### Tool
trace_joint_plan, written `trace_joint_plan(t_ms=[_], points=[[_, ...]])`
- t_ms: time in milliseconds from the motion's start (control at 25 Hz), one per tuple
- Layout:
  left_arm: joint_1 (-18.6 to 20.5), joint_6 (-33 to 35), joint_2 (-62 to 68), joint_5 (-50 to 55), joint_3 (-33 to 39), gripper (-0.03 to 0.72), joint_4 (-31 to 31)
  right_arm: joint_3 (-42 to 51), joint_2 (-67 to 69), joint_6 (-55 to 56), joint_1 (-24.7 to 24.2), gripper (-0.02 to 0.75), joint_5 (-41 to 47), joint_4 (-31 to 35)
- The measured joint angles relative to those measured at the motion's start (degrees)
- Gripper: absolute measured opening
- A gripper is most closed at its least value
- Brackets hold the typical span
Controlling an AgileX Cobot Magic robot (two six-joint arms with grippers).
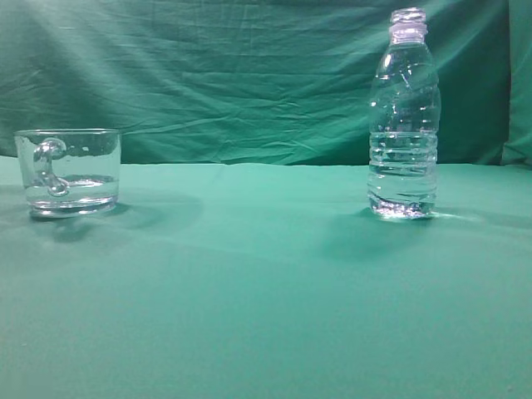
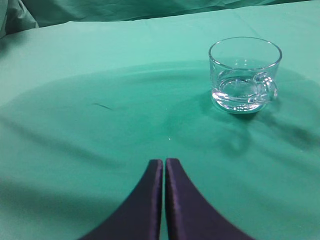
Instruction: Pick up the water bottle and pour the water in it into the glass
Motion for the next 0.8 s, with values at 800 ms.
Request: trace_joint_plan(t_ms=[800], points=[[0.0,0.0,0.0,0.0,0.0,0.0,0.0,0.14,-0.1,-7.79,0.0,0.049,-0.38,4.7]])
